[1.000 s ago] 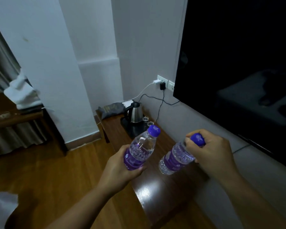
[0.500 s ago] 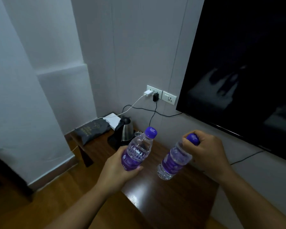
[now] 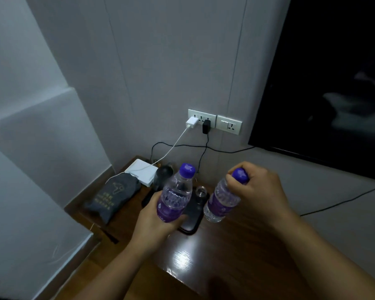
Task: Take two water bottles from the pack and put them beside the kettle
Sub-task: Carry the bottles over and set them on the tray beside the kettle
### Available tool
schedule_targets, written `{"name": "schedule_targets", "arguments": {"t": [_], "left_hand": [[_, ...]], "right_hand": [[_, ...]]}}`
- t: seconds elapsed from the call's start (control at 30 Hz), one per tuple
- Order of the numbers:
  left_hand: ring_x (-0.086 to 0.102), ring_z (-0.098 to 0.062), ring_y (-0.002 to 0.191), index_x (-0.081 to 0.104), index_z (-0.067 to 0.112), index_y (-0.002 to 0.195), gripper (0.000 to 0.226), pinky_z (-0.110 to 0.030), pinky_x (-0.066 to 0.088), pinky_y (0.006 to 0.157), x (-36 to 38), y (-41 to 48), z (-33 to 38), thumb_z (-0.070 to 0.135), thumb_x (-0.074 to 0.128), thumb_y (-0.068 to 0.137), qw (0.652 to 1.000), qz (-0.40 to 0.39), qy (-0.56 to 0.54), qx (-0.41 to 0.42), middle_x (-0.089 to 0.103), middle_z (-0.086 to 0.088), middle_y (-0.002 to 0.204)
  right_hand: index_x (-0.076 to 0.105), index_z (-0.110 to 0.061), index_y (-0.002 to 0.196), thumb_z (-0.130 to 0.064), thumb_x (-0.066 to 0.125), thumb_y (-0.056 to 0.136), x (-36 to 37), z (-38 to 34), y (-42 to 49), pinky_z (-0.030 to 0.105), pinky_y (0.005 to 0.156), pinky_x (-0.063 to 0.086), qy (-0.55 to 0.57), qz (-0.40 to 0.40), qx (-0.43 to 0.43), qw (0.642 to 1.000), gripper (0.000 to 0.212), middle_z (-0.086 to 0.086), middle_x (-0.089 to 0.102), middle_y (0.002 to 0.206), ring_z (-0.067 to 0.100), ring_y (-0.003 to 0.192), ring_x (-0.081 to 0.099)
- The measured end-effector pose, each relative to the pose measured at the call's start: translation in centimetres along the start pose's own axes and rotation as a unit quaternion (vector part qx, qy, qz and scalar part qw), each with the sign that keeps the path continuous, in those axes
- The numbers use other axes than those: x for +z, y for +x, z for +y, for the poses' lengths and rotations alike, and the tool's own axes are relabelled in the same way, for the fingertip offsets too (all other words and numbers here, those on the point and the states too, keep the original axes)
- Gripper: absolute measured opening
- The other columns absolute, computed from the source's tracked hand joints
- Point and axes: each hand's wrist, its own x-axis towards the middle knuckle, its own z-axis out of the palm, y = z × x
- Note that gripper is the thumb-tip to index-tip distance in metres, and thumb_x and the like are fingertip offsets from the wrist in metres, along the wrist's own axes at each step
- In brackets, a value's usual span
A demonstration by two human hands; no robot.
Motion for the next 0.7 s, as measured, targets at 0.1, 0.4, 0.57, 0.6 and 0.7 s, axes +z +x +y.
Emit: {"name": "schedule_targets", "arguments": {"t": [0.1, 0.4, 0.57, 0.6, 0.7], "left_hand": [[0.065, 0.008, 0.105, 0.053, 0.064, 0.116, 0.067, -0.003, 0.051, 0.076, -1.4, 3.4, -1.9, 0.047, 0.091, 0.064, 1.0, -0.017, -0.014, -0.014, 0.067, 0.031, 0.116], [0.065, 0.016, 0.096, 0.057, 0.045, 0.113, 0.071, 0.0, 0.048, 0.07, -1.8, 12.7, -11.9, 0.011, 0.096, 0.063, 0.992, -0.098, -0.073, -0.034, 0.072, 0.029, 0.103], [0.066, 0.013, 0.096, 0.054, 0.038, 0.117, 0.073, -0.004, 0.052, 0.069, 0.7, 16.2, -19.4, 0.007, 0.094, 0.065, 0.987, -0.105, -0.105, -0.067, 0.07, 0.011, 0.112], [0.065, 0.014, 0.098, 0.052, 0.04, 0.119, 0.075, -0.004, 0.052, 0.07, 1.5, 16.8, -21.1, 0.009, 0.094, 0.065, 0.986, -0.105, -0.107, -0.068, 0.069, 0.012, 0.113], [0.065, 0.008, 0.106, 0.052, 0.034, 0.129, 0.08, -0.006, 0.052, 0.079, 4.5, 18.6, -26.7, 0.012, 0.094, 0.065, 0.986, -0.106, -0.11, -0.063, 0.069, 0.012, 0.118]], "right_hand": [[0.068, -0.027, 0.091, -0.053, 0.058, 0.08, 2.6, -0.9, 1.6, 0.04, 0.065, 0.061, -0.013, 0.007, 0.037, 0.999, 0.03, -0.008, 0.068, 0.078, 0.007, 0.072, 0.065], [0.066, -0.022, 0.09, -0.056, 0.057, 0.081, 13.7, -1.2, 4.6, 0.046, 0.066, 0.059, -0.085, 0.054, 0.155, 0.983, 0.036, 0.003, 0.071, 0.078, 0.021, 0.074, 0.068], [0.062, -0.026, 0.083, -0.059, 0.054, 0.081, 21.4, 2.2, 6.2, 0.041, 0.062, 0.056, -0.121, 0.065, 0.189, 0.972, 0.035, -0.003, 0.066, 0.07, 0.014, 0.066, 0.064], [0.062, -0.027, 0.083, -0.059, 0.054, 0.081, 23.1, 3.4, 6.4, 0.039, 0.061, 0.057, -0.124, 0.064, 0.19, 0.972, 0.034, -0.005, 0.065, 0.069, 0.012, 0.065, 0.063], [0.062, -0.029, 0.083, -0.06, 0.053, 0.08, 28.0, 7.7, 7.0, 0.037, 0.06, 0.058, -0.124, 0.058, 0.191, 0.972, 0.033, -0.007, 0.065, 0.07, 0.008, 0.066, 0.063]]}}
